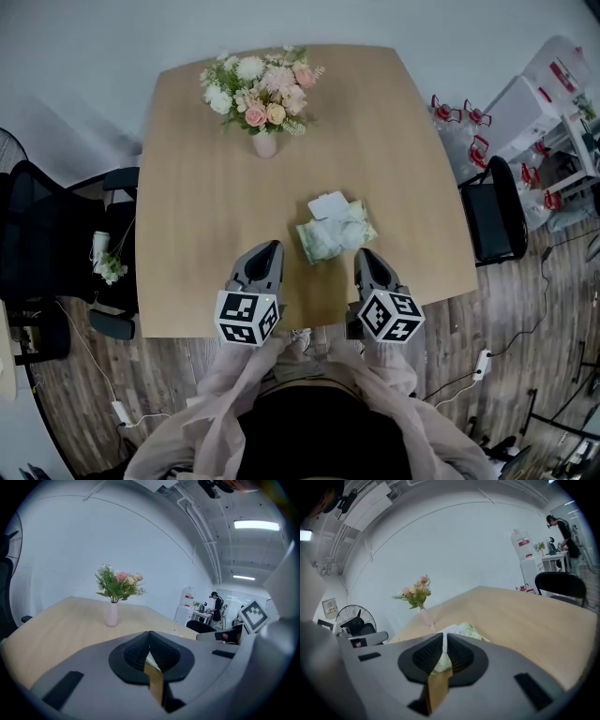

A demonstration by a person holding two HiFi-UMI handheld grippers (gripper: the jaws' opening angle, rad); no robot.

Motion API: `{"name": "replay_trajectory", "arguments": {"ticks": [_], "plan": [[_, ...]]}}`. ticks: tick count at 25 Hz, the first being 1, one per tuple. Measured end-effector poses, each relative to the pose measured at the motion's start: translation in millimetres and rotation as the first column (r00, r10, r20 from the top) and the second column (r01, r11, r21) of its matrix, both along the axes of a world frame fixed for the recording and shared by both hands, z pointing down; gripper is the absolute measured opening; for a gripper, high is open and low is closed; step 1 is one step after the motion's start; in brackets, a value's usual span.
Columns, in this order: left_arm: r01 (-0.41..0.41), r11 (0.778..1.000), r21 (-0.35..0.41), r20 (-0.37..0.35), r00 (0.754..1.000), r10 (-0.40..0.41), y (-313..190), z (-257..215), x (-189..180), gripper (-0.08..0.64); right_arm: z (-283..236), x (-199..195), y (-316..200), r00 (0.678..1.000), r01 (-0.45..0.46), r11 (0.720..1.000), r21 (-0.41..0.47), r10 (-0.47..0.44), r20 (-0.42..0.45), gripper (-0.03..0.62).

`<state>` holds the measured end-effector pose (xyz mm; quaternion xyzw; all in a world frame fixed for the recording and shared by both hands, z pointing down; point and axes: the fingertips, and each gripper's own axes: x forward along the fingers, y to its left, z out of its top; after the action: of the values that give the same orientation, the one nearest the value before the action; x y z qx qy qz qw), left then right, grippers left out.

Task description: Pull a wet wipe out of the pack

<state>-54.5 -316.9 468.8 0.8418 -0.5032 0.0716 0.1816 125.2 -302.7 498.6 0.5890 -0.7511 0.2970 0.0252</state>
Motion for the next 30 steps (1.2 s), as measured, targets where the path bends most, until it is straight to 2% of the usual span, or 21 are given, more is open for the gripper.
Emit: {"name": "replay_trajectory", "arguments": {"ticks": [9,16,21,26,30], "plan": [[-0.006,0.999,-0.047,0.001,1.000,0.006,-20,20,7,0.009,14,-3,-24,0.999,0.040,0.999,-0.032,-0.040,-0.015,0.101],[-0.015,0.997,-0.073,0.002,1.000,0.016,-37,35,14,0.009,26,-7,-43,0.993,0.081,0.995,-0.060,-0.085,-0.082,0.199],[-0.012,0.995,-0.095,0.003,1.000,0.013,-40,44,14,0.009,39,-16,-42,0.987,0.121,0.987,-0.107,-0.131,-0.097,0.201],[-0.006,0.994,-0.106,0.000,1.000,0.006,-40,48,14,0.009,45,-17,-40,0.984,0.122,0.984,-0.129,-0.136,-0.111,0.192],[-0.009,0.994,-0.107,0.000,1.000,0.009,-37,49,13,0.009,50,-13,-37,0.982,0.100,0.984,-0.150,-0.122,-0.145,0.105]]}}
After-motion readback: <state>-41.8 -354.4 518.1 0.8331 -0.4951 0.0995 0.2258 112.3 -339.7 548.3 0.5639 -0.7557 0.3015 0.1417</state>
